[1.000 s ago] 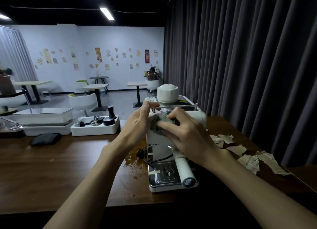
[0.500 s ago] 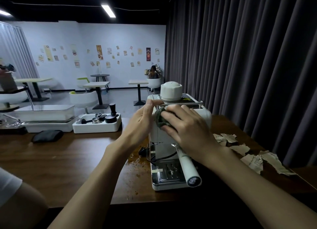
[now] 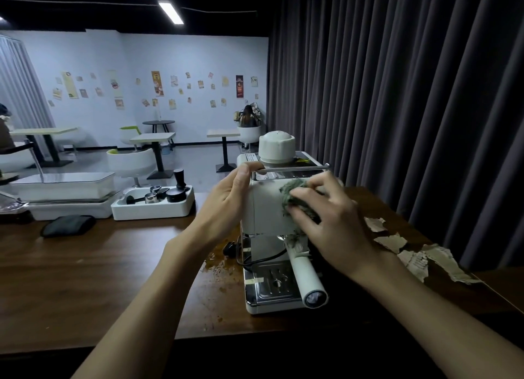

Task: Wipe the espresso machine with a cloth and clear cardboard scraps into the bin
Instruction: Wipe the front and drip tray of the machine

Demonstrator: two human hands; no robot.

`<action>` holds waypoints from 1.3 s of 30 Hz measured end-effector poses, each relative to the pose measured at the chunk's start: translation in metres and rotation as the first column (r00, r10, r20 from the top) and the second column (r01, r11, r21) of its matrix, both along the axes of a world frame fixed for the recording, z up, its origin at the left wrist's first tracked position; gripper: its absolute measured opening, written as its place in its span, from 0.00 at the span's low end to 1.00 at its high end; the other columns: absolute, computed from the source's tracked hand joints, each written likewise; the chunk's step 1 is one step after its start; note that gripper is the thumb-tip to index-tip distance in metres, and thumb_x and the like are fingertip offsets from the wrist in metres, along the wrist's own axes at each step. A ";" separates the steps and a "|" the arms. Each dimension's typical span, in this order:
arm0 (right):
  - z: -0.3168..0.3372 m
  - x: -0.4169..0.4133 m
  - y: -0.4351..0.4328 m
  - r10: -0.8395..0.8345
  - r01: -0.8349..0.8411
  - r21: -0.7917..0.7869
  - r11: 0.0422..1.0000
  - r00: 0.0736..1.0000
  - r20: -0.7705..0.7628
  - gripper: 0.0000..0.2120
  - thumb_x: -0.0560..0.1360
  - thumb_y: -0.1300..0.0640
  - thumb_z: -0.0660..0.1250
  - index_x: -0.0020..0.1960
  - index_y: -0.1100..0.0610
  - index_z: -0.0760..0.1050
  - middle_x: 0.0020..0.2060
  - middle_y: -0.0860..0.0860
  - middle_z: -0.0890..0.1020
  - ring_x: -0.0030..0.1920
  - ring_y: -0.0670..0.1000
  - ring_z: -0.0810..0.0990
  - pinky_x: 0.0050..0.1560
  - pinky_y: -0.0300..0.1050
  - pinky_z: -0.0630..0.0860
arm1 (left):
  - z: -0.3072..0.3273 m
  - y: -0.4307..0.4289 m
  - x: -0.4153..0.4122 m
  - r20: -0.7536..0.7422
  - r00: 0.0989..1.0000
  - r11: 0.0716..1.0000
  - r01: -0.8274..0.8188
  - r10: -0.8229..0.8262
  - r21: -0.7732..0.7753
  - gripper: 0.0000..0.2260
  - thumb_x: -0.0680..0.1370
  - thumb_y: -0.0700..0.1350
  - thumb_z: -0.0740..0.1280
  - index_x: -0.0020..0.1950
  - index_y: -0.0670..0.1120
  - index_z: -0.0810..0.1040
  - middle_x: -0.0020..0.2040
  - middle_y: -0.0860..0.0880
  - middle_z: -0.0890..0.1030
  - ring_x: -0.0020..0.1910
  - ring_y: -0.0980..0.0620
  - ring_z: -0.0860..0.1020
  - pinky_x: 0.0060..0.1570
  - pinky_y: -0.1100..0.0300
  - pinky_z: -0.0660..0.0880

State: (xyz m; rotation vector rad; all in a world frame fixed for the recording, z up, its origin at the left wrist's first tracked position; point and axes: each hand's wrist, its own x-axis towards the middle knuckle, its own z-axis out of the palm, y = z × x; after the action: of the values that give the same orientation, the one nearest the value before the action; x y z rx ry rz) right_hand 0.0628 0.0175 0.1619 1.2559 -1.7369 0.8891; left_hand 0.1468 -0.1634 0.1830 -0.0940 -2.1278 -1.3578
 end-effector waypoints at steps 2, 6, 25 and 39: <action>0.004 0.009 -0.015 0.049 -0.050 0.077 0.996 0.999 0.010 0.08 0.73 0.57 0.73 0.48 0.58 0.77 0.48 0.50 0.71 0.40 0.49 0.77 0.39 0.37 0.76 | 0.000 0.000 0.000 -0.002 1.000 1.000 0.003 -0.003 0.005 0.16 0.80 0.62 0.49 0.59 0.65 0.74 0.60 0.67 0.76 0.63 0.73 0.71 0.56 0.76 0.67; 0.009 0.015 -0.024 0.089 -0.094 0.205 0.974 0.995 0.033 0.10 0.74 0.54 0.72 0.48 0.58 0.73 0.47 0.51 0.71 0.39 0.54 0.78 0.37 0.50 0.80 | 0.001 -0.001 0.001 -0.003 1.000 1.000 0.003 -0.003 -0.017 0.17 0.81 0.61 0.48 0.61 0.63 0.73 0.62 0.64 0.76 0.63 0.72 0.71 0.54 0.77 0.67; 0.006 0.022 -0.035 0.095 -0.118 0.258 0.959 0.990 0.100 0.12 0.73 0.55 0.72 0.46 0.54 0.69 0.46 0.48 0.69 0.38 0.55 0.77 0.36 0.53 0.78 | 0.008 -0.001 0.004 0.015 0.997 0.994 0.070 -0.072 0.080 0.19 0.80 0.62 0.48 0.59 0.58 0.74 0.51 0.71 0.80 0.52 0.70 0.79 0.43 0.75 0.74; -0.011 -0.002 0.010 -0.067 0.059 0.062 0.996 0.988 0.140 0.10 0.69 0.61 0.77 0.44 0.62 0.77 0.44 0.48 0.71 0.40 0.48 0.74 0.39 0.26 0.68 | 0.005 -0.009 -0.002 0.038 0.994 0.991 0.098 -0.102 0.086 0.19 0.80 0.65 0.47 0.59 0.63 0.73 0.60 0.65 0.72 0.51 0.78 0.74 0.44 0.79 0.70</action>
State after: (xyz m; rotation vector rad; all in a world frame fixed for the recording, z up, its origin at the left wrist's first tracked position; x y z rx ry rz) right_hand 0.0612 0.0272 0.1511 1.1923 -1.9163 0.9157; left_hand 0.1446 -0.1719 0.1878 -0.1408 -2.1227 -1.5176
